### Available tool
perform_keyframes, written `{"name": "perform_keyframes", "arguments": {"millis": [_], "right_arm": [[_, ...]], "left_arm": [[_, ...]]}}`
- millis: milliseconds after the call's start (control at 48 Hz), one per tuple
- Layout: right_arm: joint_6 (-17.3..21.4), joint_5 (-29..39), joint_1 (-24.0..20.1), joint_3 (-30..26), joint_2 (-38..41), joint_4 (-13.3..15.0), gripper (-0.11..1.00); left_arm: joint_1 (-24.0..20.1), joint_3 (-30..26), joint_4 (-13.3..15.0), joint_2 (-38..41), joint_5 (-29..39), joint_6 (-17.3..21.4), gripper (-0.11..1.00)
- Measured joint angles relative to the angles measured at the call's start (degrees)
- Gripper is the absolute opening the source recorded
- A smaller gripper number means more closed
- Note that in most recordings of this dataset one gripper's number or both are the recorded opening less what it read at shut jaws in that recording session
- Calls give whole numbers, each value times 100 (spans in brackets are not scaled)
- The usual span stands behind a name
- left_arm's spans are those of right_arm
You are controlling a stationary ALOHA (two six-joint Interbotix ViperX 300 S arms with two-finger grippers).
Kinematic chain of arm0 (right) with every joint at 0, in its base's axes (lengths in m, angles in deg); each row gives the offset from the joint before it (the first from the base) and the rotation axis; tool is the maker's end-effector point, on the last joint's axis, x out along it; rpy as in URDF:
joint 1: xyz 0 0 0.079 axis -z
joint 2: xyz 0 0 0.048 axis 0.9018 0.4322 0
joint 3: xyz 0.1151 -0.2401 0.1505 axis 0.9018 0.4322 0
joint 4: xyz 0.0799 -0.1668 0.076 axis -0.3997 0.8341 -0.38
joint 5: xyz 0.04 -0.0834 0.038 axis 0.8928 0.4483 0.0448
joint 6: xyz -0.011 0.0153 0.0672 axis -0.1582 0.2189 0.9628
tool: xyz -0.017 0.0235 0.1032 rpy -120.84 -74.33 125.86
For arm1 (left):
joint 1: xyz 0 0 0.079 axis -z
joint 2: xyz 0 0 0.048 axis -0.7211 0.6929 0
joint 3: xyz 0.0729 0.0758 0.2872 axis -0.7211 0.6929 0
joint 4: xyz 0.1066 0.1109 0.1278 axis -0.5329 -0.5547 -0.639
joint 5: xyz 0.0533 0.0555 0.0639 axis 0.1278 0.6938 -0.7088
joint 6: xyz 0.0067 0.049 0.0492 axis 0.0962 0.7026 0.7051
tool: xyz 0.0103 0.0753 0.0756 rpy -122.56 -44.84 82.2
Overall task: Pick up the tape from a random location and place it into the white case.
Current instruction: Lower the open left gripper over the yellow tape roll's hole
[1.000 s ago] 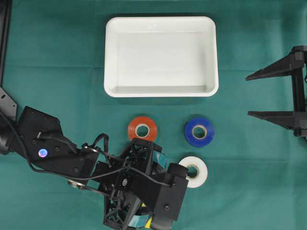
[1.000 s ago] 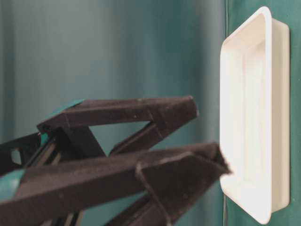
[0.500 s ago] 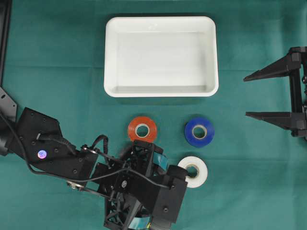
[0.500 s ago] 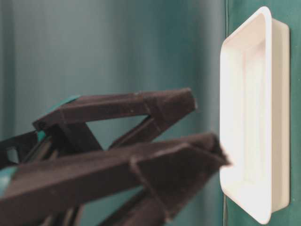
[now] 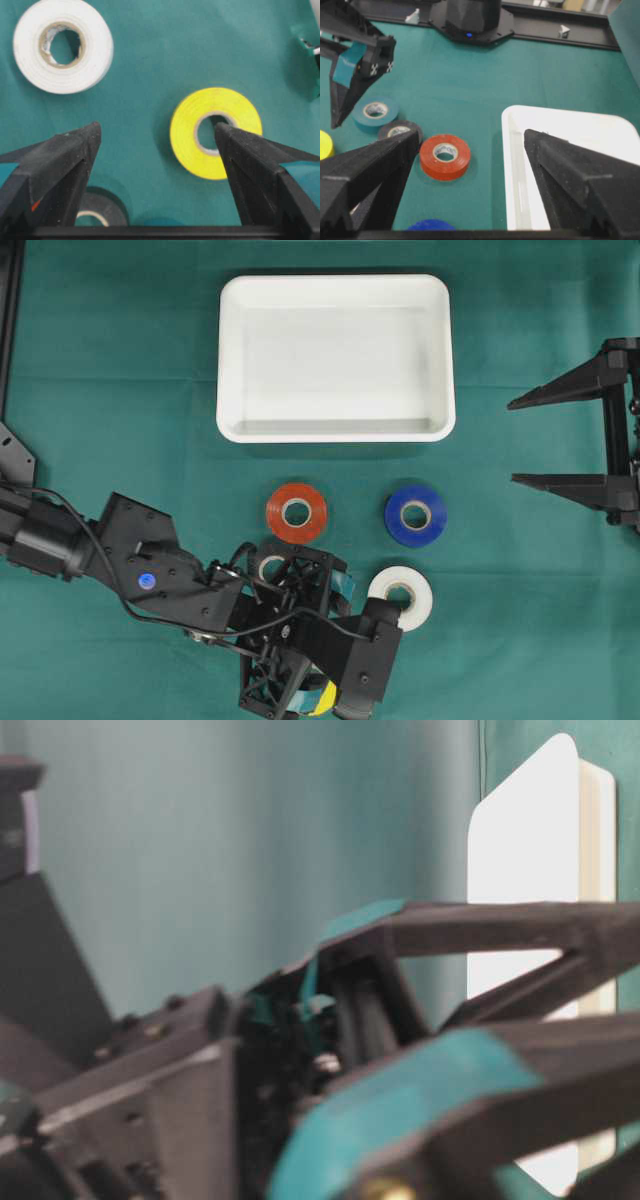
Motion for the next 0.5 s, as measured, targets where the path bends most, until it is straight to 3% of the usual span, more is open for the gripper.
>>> {"name": "perform_keyframes", "arguments": {"millis": [500], "right_arm": [[-9,18,0,0,35,26,90]], "left_arm": [[123,237,-26,677,-501,53,100]]}}
